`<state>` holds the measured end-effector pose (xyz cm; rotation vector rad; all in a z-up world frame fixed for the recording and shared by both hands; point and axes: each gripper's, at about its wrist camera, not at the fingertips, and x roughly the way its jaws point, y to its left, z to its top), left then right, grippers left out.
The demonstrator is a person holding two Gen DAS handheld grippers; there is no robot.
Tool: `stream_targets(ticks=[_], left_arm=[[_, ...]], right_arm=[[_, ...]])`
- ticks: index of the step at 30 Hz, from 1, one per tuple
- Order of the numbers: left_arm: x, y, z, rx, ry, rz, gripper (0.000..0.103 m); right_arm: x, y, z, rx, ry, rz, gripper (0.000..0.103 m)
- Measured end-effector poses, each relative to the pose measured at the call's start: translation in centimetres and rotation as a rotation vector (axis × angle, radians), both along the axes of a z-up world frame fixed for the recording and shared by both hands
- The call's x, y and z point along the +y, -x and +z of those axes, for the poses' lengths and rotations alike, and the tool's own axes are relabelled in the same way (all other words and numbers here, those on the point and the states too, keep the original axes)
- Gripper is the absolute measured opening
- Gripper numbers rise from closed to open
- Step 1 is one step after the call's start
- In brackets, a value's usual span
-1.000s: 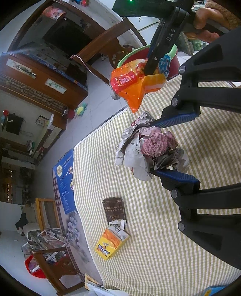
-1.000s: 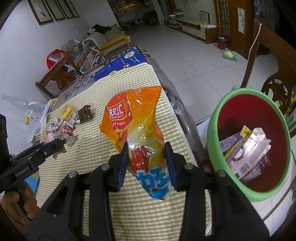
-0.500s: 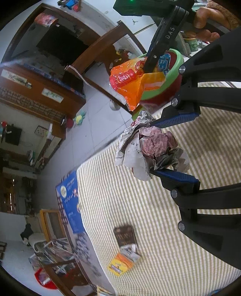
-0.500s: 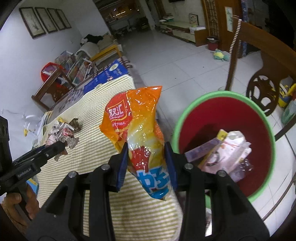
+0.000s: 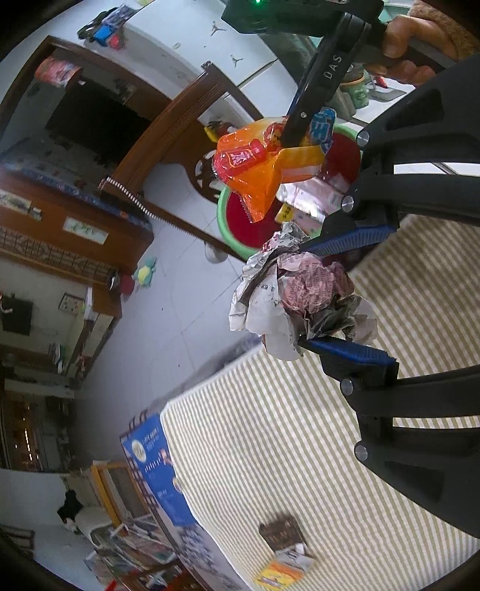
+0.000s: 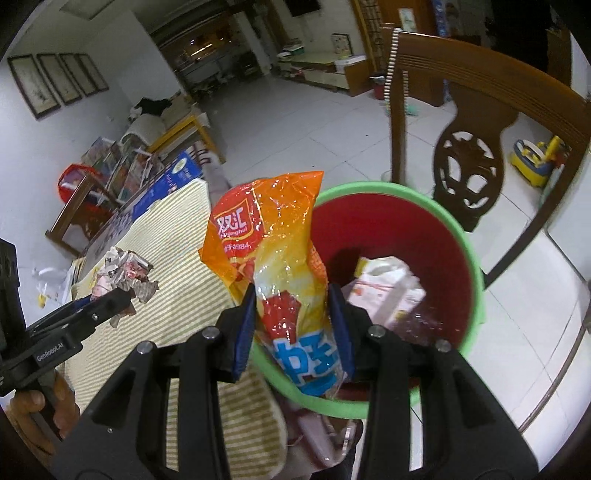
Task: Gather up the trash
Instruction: 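Open the left tool over the bin while the right tool releases the snack bag, then grasp the yellow iced-tea carton with the left tool while the right tool grasps the brown cigarette pack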
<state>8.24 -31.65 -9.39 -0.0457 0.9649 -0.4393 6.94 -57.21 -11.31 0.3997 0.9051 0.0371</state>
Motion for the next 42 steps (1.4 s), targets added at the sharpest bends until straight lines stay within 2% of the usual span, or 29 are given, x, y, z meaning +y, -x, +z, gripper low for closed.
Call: stream_targets(ticks=[5,16,19,20,21,23,26,29,33,37,42], left_arm=[[-3.0,-0.5,0.1,0.000,0.003,-0.055,0.041],[-8.7,-2.0,-1.6,0.060,0.039,-0.195,0.041],[-9.9,-2.3,-1.9,0.070,0.049,-0.233,0.050],[-10.0,-2.4,-1.9,0.063,0.046,-0.227,0.062],[-9.8,-2.5,-1.7,0.053,0.056,-0.218,0.070],[-9.4,-2.6,-1.5,0.046,0.072,-0.207,0.070],[-7.4,-3.0,-1.4,0.036,0.063,-0.168,0.070],[-4.0,-3.7,-1.5,0.038,0.065,-0.089,0.070],[2.3,-4.3,-1.7,0.035,0.046,0.047,0.070],[11.0,-4.6,-2.0,0.033,0.019,0.235,0.072],[23.0,-4.8,-2.8,0.036,-0.017,0.461,0.080]], right_arm=[[-2.4,0.3,-0.3,0.003,-0.005,-0.046,0.037],[-6.4,1.7,-0.8,0.015,-0.006,-0.151,0.037],[-7.0,1.9,-0.7,0.013,-0.007,-0.170,0.041],[-7.1,2.0,-0.7,0.011,-0.009,-0.179,0.053],[-7.3,2.2,-0.6,-0.002,-0.016,-0.196,0.062],[-7.2,2.3,-0.5,-0.004,-0.018,-0.199,0.062],[-6.6,2.2,-0.3,-0.003,-0.016,-0.199,0.062],[-5.1,1.7,-0.1,-0.007,-0.024,-0.184,0.063],[-1.5,0.0,0.2,-0.017,-0.028,-0.132,0.073],[4.1,-2.2,0.2,-0.017,-0.035,-0.033,0.081],[12.3,-4.5,-0.3,-0.003,-0.034,0.110,0.091]])
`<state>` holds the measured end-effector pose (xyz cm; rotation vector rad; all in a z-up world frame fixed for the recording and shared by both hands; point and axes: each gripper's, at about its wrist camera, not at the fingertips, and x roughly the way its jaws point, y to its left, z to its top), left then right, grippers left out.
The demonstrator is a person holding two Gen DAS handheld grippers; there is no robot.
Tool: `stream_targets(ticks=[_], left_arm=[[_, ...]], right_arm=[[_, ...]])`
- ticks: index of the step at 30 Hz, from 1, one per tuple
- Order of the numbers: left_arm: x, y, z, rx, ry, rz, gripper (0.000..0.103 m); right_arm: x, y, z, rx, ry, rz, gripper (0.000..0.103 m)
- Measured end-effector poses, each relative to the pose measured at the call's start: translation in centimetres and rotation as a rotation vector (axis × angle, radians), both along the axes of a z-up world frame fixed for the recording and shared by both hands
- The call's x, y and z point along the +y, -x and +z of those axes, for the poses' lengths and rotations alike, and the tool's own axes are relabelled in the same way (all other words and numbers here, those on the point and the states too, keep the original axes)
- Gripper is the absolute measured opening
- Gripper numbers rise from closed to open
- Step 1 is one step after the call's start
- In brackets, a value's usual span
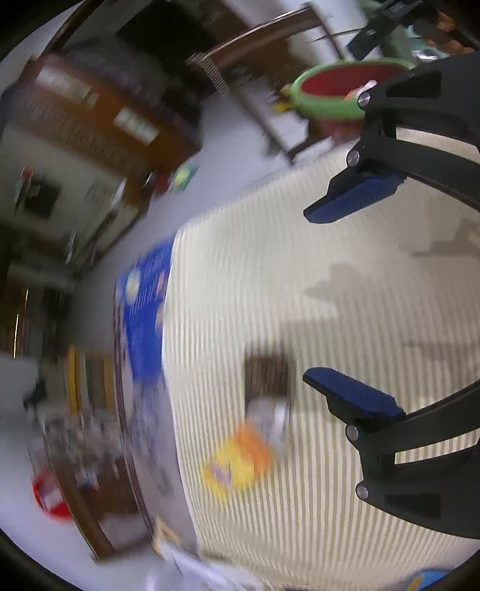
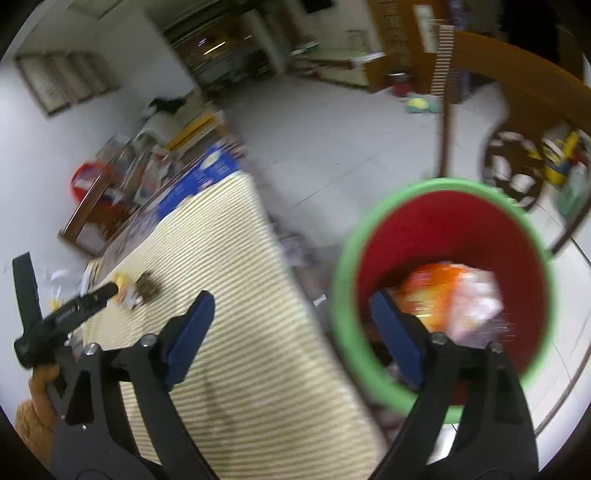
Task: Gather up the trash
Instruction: 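Grasp the yellow iced-tea carton with the left tool while the right tool grasps the brown cigarette pack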
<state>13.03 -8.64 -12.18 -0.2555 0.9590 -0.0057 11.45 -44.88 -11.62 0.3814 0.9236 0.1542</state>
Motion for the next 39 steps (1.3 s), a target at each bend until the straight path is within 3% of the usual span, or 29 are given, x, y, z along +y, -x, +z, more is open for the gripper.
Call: stream_targets(ticks=[7,10,16,23,26,30,34,39], left_arm=[[13.2,-2.5,-2.8,0.069,0.115,0.288,0.084],[15.1,-4.7,-4.0,0.077,0.137,0.331,0.088],[16.9,-9.5,-7.4,0.156,0.187,0.405,0.093],[17.4,-11.5,-10.3,0.218,0.241,0.408,0.091],[17.9,-11.7,-11.2,0.222,0.260,0.374,0.073],[18.3,-11.1,-10.6,0.202,0.288,0.295,0.064],[18.9,-8.5,-8.8,0.161,0.236,0.229,0.063],[19.2,-5.3,-8.4,0.168,0.171,0.191,0.064]], right_arm=[[12.7,-2.8,-0.1,-0.004,0.104,0.183,0.095],[17.8,-3.6,0.2,-0.020,0.184,0.263,0.096],[23.9,-5.3,1.1,-0.073,0.381,0.411,0.098],[28.4,-10.4,0.1,-0.052,0.477,0.604,0.098],[31.2,-12.4,-1.0,-0.040,0.505,0.729,0.098],[34.4,-14.7,-3.0,-0.003,0.528,0.878,0.098],[37.0,-16.0,-5.4,0.056,0.534,1.020,0.098],[38.5,-17.0,-8.0,0.098,0.571,1.078,0.098]])
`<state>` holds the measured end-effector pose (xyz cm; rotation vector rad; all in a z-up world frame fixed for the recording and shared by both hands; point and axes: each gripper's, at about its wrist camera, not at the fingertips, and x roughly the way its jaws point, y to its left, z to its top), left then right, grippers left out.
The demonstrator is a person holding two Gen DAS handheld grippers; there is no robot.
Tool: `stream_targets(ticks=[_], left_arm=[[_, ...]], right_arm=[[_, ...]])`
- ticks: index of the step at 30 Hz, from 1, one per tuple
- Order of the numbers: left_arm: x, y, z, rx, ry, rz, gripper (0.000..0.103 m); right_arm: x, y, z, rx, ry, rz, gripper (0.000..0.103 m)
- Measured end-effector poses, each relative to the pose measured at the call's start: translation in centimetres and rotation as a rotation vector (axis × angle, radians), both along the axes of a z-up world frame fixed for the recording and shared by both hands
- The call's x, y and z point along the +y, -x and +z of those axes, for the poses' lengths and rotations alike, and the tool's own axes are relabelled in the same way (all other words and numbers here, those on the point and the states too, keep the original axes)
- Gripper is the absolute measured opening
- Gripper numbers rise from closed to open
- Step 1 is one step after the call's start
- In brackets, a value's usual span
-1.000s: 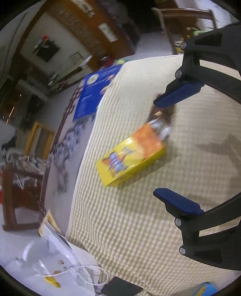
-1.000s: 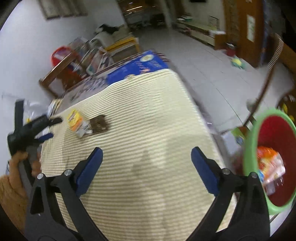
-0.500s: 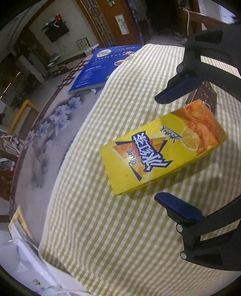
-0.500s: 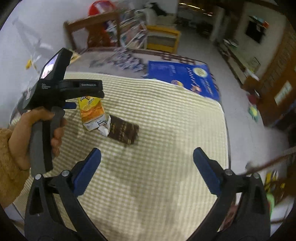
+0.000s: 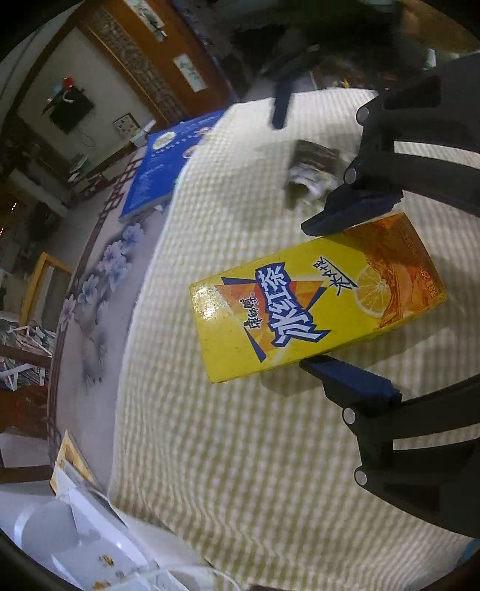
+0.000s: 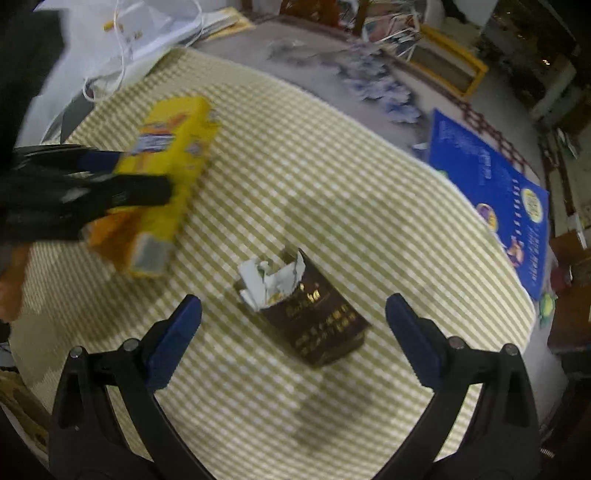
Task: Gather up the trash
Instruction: 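Grasp the yellow iced-tea carton with the left tool while the right tool grasps the brown cigarette pack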
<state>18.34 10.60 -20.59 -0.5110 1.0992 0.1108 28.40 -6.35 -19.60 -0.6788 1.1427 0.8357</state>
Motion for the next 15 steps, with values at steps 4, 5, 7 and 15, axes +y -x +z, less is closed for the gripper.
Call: stream_targets(ticks=[4,5,7,15], left_arm=[[0.4,1.4,-0.9,0.019,0.002,0.013,0.064],[0.4,1.7,-1.1,0.026,0.004,0.012,0.064],[0.5,1.9,-1.4,0.031,0.006,0.011,0.064],[0.0,2.4,-1.1,0.012,-0.016,-0.004,0.064]], right_arm=[[0.6,-0.4,-1.6,0.014,0.048,0.008,0.098],[0.6,-0.4,-1.7,0.017,0.051,0.004,0.095],[0.6,-0.2,-2.0,0.018,0.058,-0.002,0.086],[-0.4,1.5,-1.3,0.015,0.013,-0.039,0.045]])
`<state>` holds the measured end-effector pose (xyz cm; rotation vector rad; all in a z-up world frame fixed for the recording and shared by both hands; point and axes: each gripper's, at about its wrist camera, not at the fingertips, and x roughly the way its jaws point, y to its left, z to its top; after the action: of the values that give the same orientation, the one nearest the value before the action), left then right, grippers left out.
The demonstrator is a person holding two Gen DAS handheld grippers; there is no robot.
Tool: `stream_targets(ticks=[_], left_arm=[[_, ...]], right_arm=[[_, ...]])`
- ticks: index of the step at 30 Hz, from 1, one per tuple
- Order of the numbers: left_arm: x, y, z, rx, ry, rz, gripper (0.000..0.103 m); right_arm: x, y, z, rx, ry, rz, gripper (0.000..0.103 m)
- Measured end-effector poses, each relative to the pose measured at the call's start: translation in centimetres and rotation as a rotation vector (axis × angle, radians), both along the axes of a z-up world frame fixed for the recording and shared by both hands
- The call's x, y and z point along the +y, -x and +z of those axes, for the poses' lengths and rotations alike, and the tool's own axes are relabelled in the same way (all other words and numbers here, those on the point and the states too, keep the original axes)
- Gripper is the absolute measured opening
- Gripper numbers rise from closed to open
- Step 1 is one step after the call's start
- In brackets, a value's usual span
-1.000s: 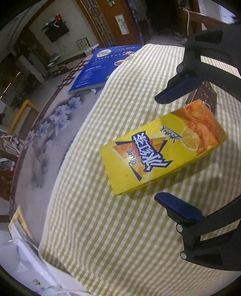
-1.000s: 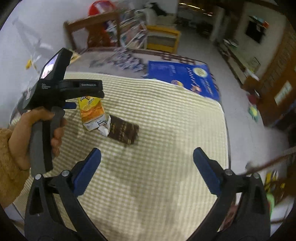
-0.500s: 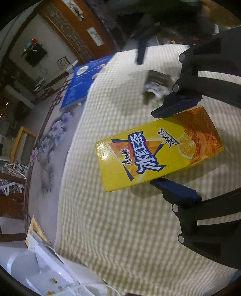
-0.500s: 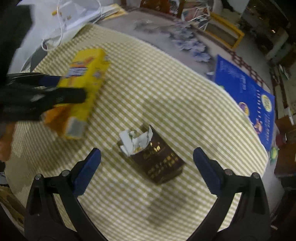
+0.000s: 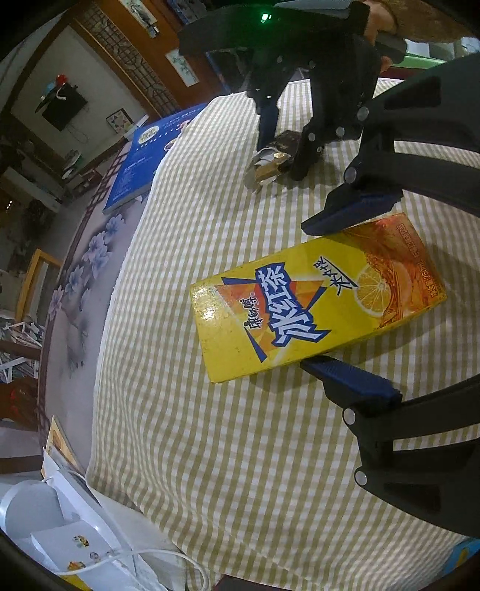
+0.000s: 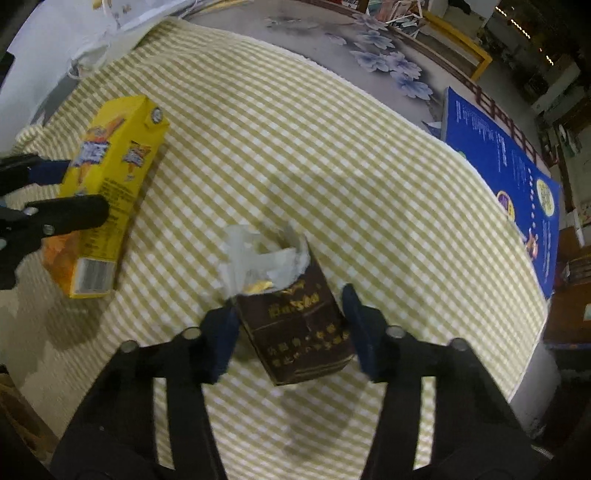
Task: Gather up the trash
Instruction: 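Grasp the yellow iced-tea carton with the left tool while the right tool grasps the brown cigarette pack, then carry the iced-tea carton in the left tool and the cigarette pack in the right tool to the bin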
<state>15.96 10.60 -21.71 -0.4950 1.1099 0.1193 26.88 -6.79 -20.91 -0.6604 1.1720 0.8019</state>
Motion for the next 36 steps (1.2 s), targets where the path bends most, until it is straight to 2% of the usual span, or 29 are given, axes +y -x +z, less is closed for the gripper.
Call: stream_targets(ticks=[2,11,19,27,36], left_arm=[[-0.1,0.1,0.2,-0.006,-0.010,-0.002,0.064],[-1.3,1.4,1.8,-0.044,-0.037,-0.029,0.064],[-3.2,2.2,3.4,-0.087,-0.027,-0.072,0.064],[-6.3,3.7,6.0,-0.148,-0.029,-0.145,0.064],[-10.1,5.3,9.1,-0.216,-0.046,-0.226,0.064]], right_arm=[[-0.7,0.9,0.7,0.003,-0.033,-0.036,0.041],[-4.7,6.5,4.9,0.023,-0.225,-0.227,0.041],[-7.2,10.4,8.5,-0.058,-0.337,-0.378,0.041],[-9.6,12.6,10.6,-0.097,-0.387,-0.469,0.041],[-14.3,15.7,12.5,-0.163,-0.436,-0.589,0.041]])
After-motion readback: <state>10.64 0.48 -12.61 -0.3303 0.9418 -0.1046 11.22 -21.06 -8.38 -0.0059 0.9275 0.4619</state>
